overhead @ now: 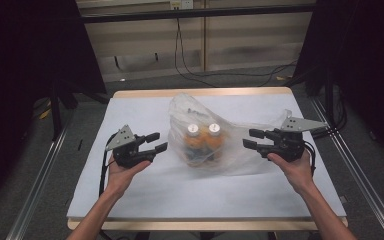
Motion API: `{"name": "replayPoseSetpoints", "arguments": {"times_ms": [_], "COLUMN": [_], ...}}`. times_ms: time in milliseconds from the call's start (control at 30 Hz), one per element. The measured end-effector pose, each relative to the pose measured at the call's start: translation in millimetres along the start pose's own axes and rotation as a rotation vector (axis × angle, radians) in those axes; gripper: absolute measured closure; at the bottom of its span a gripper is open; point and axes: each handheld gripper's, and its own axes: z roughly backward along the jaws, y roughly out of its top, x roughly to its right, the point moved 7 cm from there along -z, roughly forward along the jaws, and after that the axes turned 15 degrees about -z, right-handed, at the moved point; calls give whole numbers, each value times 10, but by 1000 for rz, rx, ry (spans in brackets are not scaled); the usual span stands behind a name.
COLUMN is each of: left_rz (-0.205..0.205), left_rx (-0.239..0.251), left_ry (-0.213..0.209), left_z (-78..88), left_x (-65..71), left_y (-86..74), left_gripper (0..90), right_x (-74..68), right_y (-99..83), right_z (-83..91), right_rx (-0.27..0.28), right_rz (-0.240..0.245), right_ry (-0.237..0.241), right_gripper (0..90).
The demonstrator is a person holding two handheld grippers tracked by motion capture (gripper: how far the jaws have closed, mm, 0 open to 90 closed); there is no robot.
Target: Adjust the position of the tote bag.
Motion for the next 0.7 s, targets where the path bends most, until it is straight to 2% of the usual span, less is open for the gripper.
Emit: {"name": "replayPoseSetpoints", "arguments": {"times_ms": [33,67,167,200,267,333,367,467,533,567,633,700], "left_rz": [4,27,42,34,34,32,38,42,64,76,76,91], "left_rx": [-5,7,22,8,29,33,45,27,18,32,27,18], "left_ry": [5,-2,-4,7,-9,11,-1,11,-6,-10,-18,-30], "left_z": [-14,-65,-106,-121,-156,-172,-186,-233,-279,-300,-337,-383], "left_x": [-37,-117,-161,-181,-204,-252,-275,-372,-446,-480,-543,-589], "left_y": [9,51,115,141,206,258,282,318,343,367,397,421], "left_gripper": [520,519,514,518,521,527,529,535,523,516,509,461], "right_x": [5,14,24,32,50,80,101,116,128,138,162,188], "right_y": [-19,-42,-59,-63,-73,-85,-103,-112,-122,-125,-136,-150], "right_z": [-3,-6,7,19,46,79,114,150,187,200,221,234], "right_rx": [-4,-10,-14,-13,-13,-10,-9,-5,-6,-3,-2,-3], "right_rz": [0,6,3,2,-2,-6,-11,-8,-12,-10,-14,-20], "right_ry": [2,-4,-5,-5,-8,-17,-23,-31,-33,-34,-38,-46], "right_gripper": [556,557,563,565,566,567,580,592,595,595,596,595]}}
